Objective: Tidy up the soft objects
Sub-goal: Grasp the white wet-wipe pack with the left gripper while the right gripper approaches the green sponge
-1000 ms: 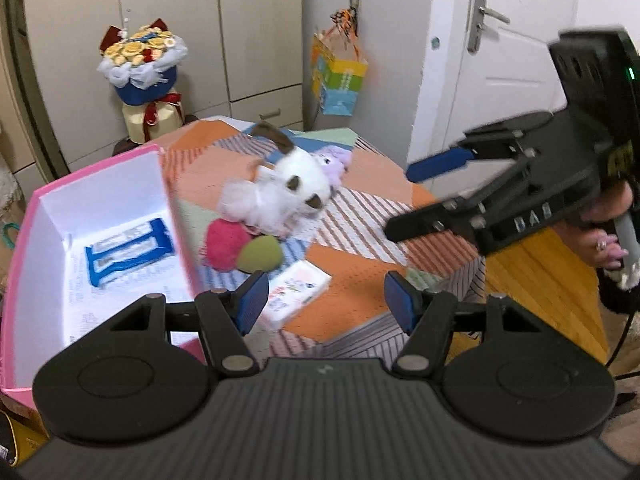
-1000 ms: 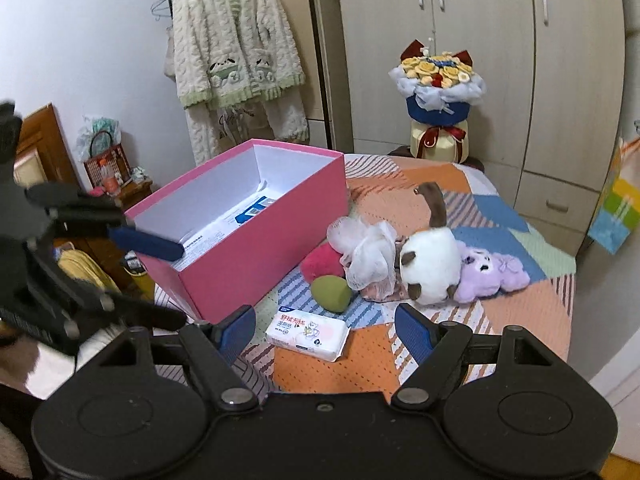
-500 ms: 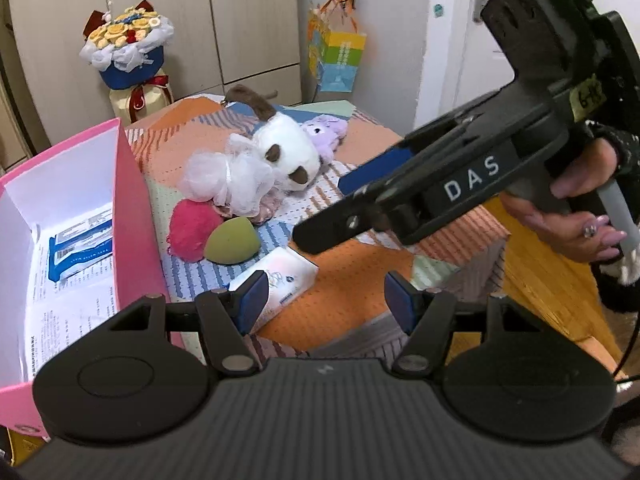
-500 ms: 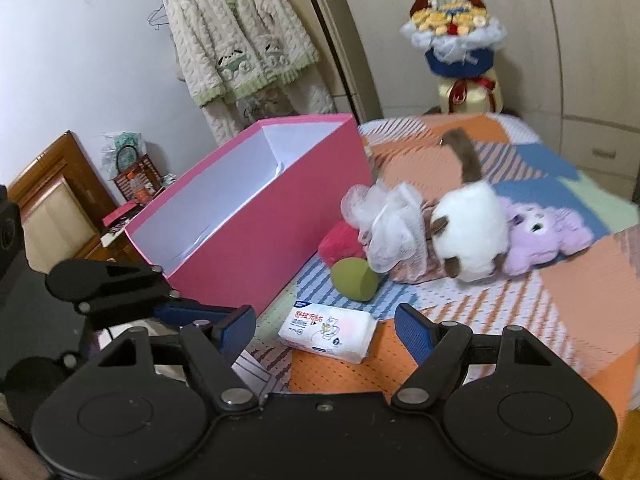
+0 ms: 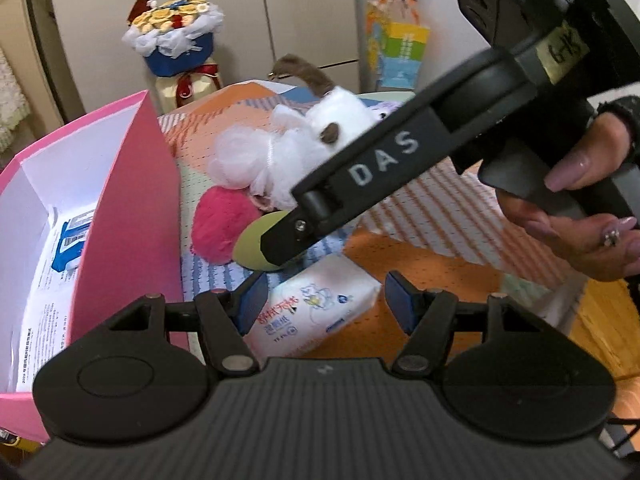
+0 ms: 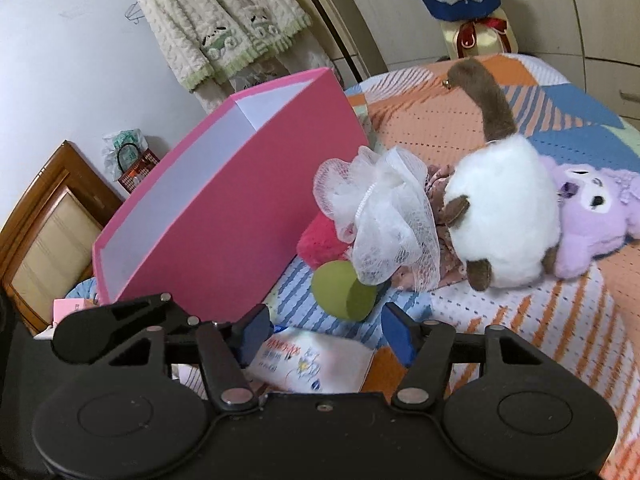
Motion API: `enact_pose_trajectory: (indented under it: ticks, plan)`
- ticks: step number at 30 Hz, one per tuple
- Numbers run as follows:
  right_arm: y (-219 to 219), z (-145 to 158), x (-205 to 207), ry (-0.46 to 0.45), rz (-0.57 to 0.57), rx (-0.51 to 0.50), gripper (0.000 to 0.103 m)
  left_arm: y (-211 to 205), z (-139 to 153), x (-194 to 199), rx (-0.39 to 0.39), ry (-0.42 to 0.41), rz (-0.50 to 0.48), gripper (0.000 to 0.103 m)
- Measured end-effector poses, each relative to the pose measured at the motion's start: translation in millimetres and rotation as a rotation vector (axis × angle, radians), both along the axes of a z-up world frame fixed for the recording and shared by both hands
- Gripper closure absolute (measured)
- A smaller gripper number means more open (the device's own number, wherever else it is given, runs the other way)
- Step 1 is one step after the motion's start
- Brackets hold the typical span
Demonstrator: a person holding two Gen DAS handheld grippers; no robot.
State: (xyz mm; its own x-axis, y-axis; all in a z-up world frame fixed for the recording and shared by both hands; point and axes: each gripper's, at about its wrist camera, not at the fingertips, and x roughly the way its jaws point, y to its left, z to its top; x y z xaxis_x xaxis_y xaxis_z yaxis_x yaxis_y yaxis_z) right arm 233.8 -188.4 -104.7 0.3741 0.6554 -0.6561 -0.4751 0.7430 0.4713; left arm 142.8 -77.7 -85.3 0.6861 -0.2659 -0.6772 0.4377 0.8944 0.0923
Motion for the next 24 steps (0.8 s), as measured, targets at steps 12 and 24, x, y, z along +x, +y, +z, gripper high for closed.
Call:
enact_pose_trajectory:
  ticks: [12, 24]
  plan:
    - [21, -19, 23, 0.033, 0.006, -0.023, 0.036, -8, -20, 10, 0.052, -0.028, 0.057, 0.025]
    - [20, -17, 7, -0.043, -0.001, -0.074, 0.058, -3, -26, 12, -0.015, 0.004, 0.067, 0.031]
